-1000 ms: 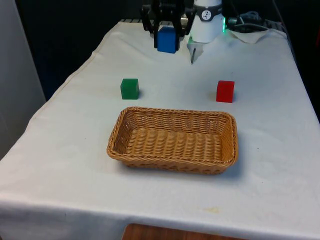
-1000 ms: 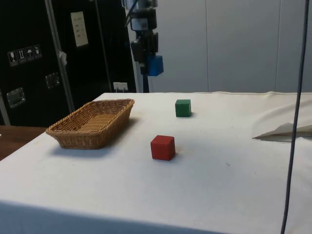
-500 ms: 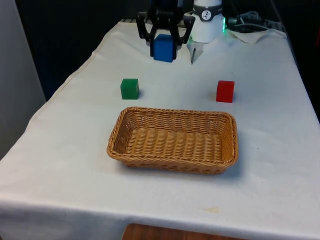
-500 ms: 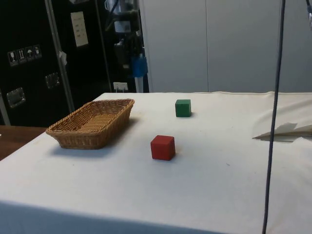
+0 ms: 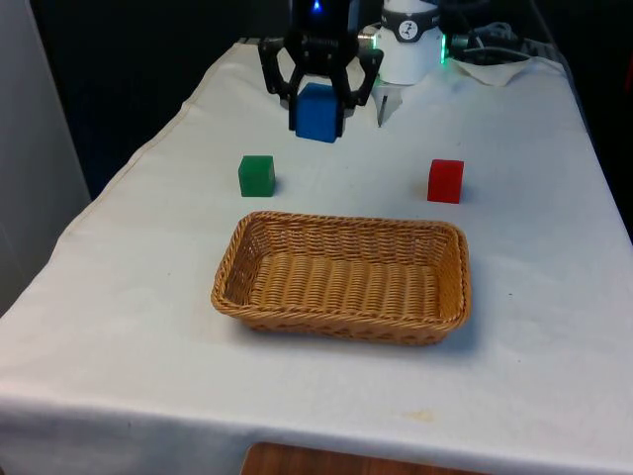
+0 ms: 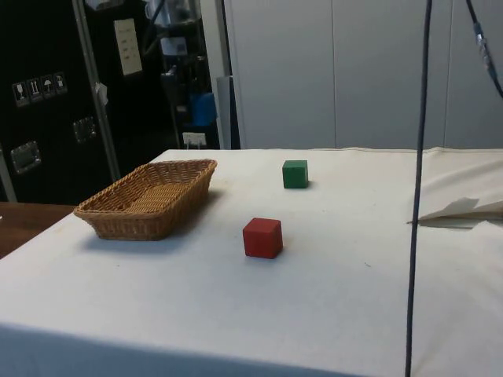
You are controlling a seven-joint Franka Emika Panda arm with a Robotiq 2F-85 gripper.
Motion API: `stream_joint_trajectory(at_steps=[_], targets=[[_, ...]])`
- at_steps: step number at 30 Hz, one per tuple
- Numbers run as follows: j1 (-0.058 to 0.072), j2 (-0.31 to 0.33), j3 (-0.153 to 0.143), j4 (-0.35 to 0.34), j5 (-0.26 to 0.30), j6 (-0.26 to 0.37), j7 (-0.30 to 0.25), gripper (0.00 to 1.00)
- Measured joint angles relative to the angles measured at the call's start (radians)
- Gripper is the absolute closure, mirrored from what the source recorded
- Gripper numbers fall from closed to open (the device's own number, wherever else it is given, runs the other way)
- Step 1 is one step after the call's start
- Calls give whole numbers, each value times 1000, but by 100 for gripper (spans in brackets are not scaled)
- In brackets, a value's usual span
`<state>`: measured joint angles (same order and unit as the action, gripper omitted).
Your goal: Pick up the blue cube and place it into the basket.
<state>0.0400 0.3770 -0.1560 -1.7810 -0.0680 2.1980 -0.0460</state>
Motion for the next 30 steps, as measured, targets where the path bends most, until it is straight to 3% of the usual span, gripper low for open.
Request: stream_joint_trajectory(at_steps=[17,30], targets=[[0,151,16,215,0,-39,-9,97],[4,259,37,321,0,8,-6,97]])
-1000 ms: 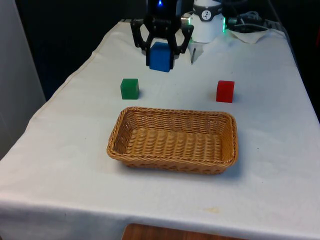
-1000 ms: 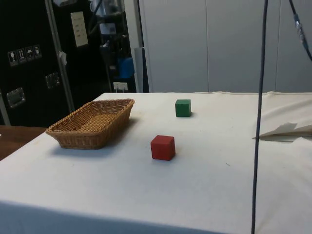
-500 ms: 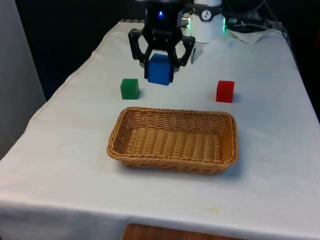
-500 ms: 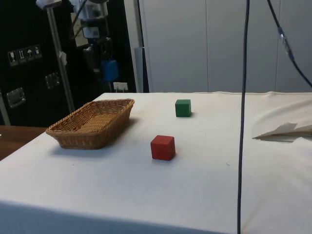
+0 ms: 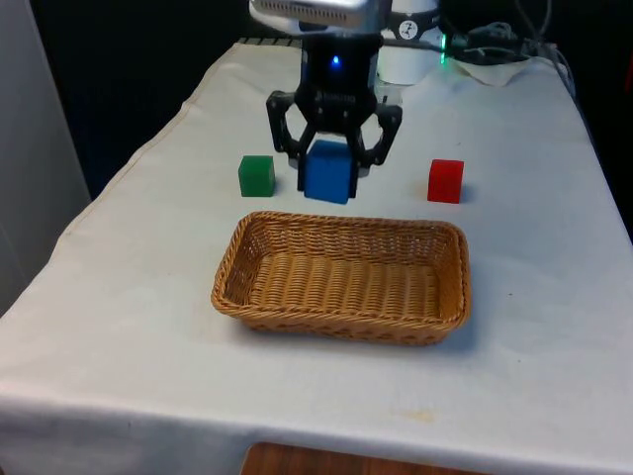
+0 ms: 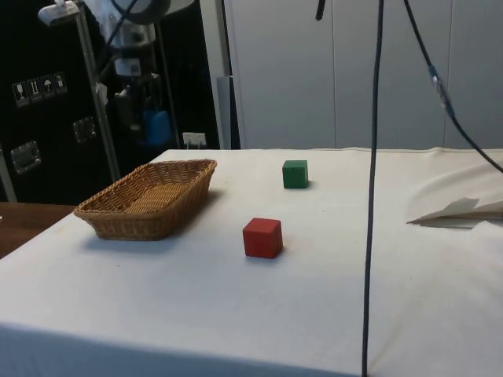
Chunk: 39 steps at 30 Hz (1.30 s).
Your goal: Pick up the blue cube and place it into the basket.
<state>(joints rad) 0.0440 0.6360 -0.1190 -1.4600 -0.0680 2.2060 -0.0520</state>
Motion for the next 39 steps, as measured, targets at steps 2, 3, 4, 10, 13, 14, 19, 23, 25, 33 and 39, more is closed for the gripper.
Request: stream_joint_trajectory(at_steps=[2,3,4,10,13,14,19,23,25,33,39], targets=[[0,19,2,14,0,13,1,97],[0,28,3,21,0,17,2,97],[0,38,4,27,0,22,3,97],[2,88,8,65,0,38,8,97],[3,109,9,84,0,39,9,97],[4,119,9,94,0,39,9,97],[5,179,10,149,0,40,10,97],[5,205,10,170,0,40,10,97],[5,227,10,186,0,40,10,97],[4,283,10,222,0,40,7,97],[4,313,10,241,1,39,6,97]])
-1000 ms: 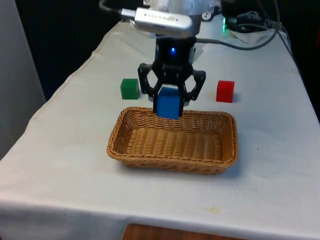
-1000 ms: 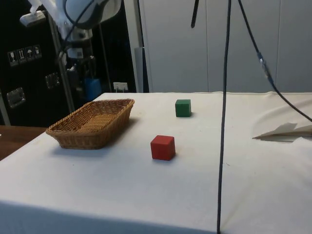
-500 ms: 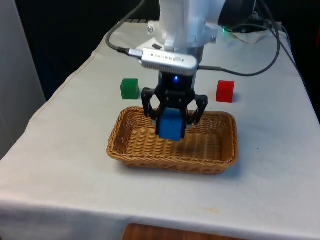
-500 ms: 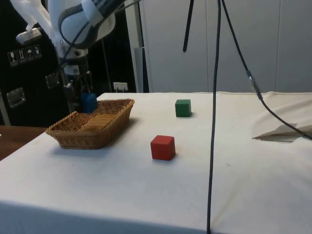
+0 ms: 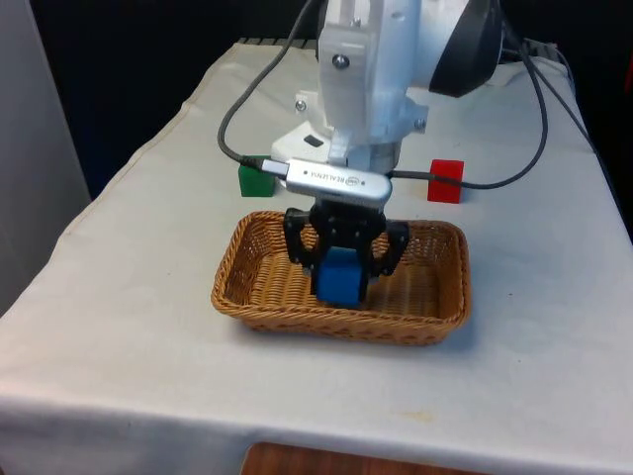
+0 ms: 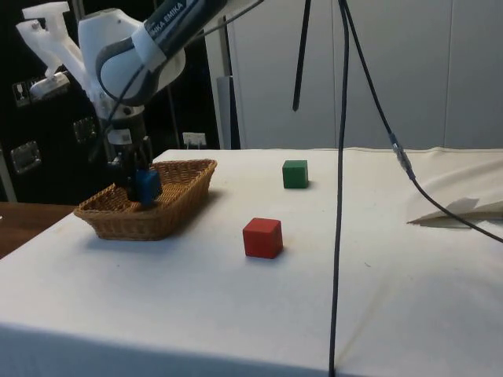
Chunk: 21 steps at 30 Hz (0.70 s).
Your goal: Pick up the blue cube and place it into the basket.
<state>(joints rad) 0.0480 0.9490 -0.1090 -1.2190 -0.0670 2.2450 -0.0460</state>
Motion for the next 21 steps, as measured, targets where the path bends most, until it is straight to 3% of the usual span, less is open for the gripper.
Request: stream_joint_trajectory(at_steps=[4,6,9,10,12,13,15,16,21], targets=[[0,6,0,5,0,0,0,97],[0,7,0,5,0,0,0,88],[0,7,0,5,0,0,0,62],[0,7,0,5,0,0,0,62],[0,7,0,5,-1,0,0,43],[0,7,0,5,-1,0,0,23],[0,7,0,5,-1,0,0,4],[0,7,0,5,-1,0,0,0],[0,7,0,5,-1,0,0,0]])
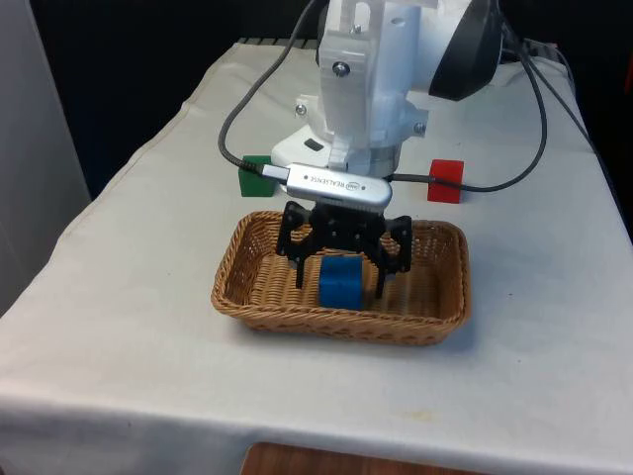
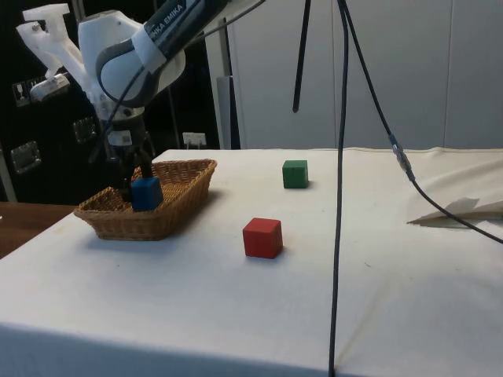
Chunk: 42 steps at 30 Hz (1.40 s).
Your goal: Pick up the blue cube and place it into the basket.
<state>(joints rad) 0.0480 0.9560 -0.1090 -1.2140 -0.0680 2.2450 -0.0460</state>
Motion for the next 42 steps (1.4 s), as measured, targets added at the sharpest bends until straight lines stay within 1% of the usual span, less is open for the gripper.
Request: stream_joint_trajectory(at_steps=[5,8,12,17,27,32,39,42], targets=[[0,-4,-1,7,0,-4,-2,0],[0,-14,-2,12,0,-19,-6,0],[0,-44,-2,14,0,-52,-15,0],[0,-59,-2,14,-1,-66,-21,0],[0,-121,-5,11,-5,-127,-43,0],[0,-147,-6,6,-6,-148,-50,0],[0,-204,-8,-9,-7,-196,-64,0],[0,-212,-8,-13,-7,-200,-65,0]])
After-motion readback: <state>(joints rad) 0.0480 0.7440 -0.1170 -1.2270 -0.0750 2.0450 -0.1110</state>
